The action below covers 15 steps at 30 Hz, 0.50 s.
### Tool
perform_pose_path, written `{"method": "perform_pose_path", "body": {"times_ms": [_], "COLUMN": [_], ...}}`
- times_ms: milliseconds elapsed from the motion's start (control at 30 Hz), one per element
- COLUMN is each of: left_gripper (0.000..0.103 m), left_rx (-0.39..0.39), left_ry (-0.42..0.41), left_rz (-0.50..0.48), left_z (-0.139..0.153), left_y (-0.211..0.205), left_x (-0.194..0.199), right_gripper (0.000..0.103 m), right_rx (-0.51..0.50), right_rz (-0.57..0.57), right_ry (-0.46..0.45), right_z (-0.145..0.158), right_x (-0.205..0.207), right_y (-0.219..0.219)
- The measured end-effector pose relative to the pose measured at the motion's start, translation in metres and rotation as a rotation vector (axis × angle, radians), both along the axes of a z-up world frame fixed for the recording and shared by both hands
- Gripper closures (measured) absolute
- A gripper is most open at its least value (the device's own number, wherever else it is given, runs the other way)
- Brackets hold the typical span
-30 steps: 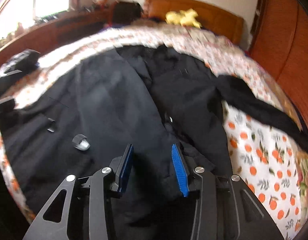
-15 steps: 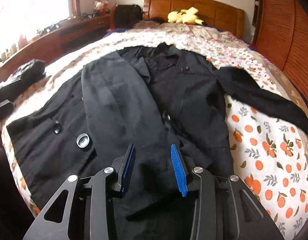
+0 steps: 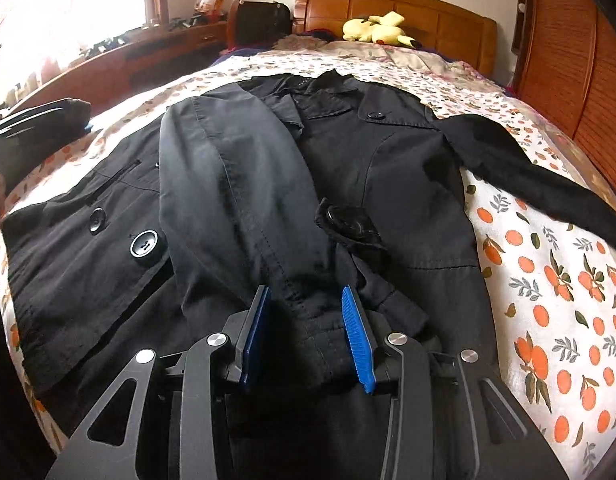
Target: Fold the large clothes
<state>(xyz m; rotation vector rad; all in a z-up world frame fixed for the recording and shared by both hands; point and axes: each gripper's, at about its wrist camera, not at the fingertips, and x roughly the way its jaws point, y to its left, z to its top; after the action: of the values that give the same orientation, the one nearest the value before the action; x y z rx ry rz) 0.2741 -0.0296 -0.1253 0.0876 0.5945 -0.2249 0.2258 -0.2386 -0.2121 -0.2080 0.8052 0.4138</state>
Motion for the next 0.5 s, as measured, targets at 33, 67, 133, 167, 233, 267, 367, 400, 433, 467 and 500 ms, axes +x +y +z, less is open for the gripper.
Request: {"method": "perform_pose_path", "body": {"times_ms": [33,67,133,167,233,267,367,400,433,467,500], "left_gripper": [0.002,0.002,0.002,0.002,0.002,0.002,0.002,0.002,0.002,0.002,0.002], "left_rx": [0.000,0.001,0.001,0.000,0.000,0.001,0.005,0.009,0.013,0.016,0.022], "left_ry": [0.006,0.020,0.041,0.055,0.079,0.089,0.102,0.103,0.105,0.108,0.111], "left_rz": [0.000,-0.001,-0.005,-0.009,-0.019,-0.025,-0.045,-0.054,-0.060,-0.066,-0.074], "left_z": [-0.004,-0.010,-0.020,-0.025,-0.034,-0.038,-0.047,-0.050,-0.052,-0.054,-0.057], "left_y": [0.000,0.000,-0.001,-0.001,-0.001,-0.002,-0.005,-0.007,-0.007,-0.009,-0.010], "left_x": [0.007,0.017,0.034,0.042,0.053,0.057,0.064,0.065,0.066,0.066,0.067], "right_gripper": [0.067,0.067,0.067,0.067,0.067,0.067,0.067,0.067,0.067,0.067,0.067], "right_rx": [0.003,0.006,0.005,0.002,0.000,0.000,-0.001,-0.001,-0.002,-0.002,-0.004], "right_rz": [0.000,-0.001,-0.002,-0.002,-0.003,-0.003,-0.004,-0.004,-0.004,-0.005,-0.006], "right_ry": [0.001,0.000,-0.003,-0.005,-0.008,-0.009,-0.012,-0.013,-0.014,-0.012,-0.010], "right_z": [0.000,0.000,-0.001,-0.001,-0.001,-0.001,-0.002,-0.002,-0.002,-0.001,-0.001], "right_x": [0.000,0.000,0.000,0.000,-0.001,-0.001,-0.001,-0.001,-0.001,-0.001,-0.001], "right_y": [0.000,0.000,0.000,0.001,0.001,0.001,0.001,0.001,0.001,0.001,0.001]}}
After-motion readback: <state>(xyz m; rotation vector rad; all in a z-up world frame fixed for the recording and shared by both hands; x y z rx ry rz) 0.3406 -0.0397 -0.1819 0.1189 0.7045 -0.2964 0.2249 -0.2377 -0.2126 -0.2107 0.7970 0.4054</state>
